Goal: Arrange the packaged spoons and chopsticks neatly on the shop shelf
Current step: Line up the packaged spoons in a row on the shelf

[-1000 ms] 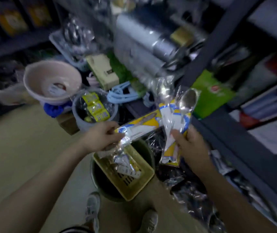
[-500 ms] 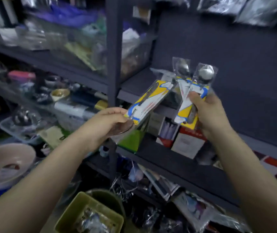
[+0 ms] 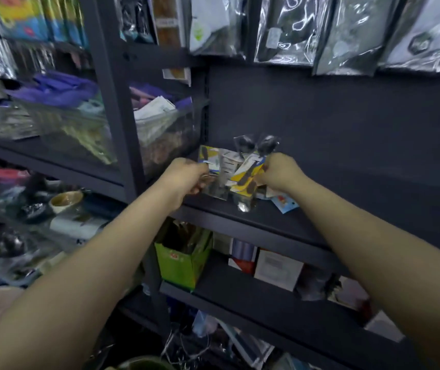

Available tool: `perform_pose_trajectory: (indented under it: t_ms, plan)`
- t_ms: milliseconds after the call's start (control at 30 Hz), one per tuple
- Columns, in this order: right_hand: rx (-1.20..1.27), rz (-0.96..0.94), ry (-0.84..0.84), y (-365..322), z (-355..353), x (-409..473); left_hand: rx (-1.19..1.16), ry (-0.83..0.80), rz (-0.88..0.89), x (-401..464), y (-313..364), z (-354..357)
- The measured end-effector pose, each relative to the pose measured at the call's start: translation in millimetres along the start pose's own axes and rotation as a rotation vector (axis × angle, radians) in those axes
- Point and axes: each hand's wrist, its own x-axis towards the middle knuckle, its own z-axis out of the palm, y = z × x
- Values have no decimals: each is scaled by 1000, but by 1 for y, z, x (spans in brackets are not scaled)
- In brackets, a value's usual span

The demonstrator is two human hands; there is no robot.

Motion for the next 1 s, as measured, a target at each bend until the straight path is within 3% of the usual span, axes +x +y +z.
perform_pose_trajectory:
  t_ms: [100,167,300,433,500,567,633,733,867,1000]
  plan:
    - [-195,-131,132,2,5,-16,253,15,99,19,-10,9]
    - [-144,-248,158,3,7,-27,409,9,168,28,-16,13]
    - [-31,-501,138,-5,14,-55,796,156,376,30,-22,12]
    - [-15,-671,143,-27,33,-86,678,170,643,0,-37,-10]
    - [33,-713,79,-43,50,-102,660,182,767,-27,-59,-32]
    - [82,-734,-31,-58,78,-114,692,139,785,-54,-95,-57]
    - [118,-747,-181,-71,119,-126,740,11,672,-75,-141,-81]
    - [199,-650,-460,-82,204,-146,775,-158,342,-99,-224,-118]
    - [196,-493,-784,-62,346,-186,735,-172,-90,-136,-343,-155]
    - [51,-280,-983,-21,490,-233,750,-216,-324,-172,-462,-163]
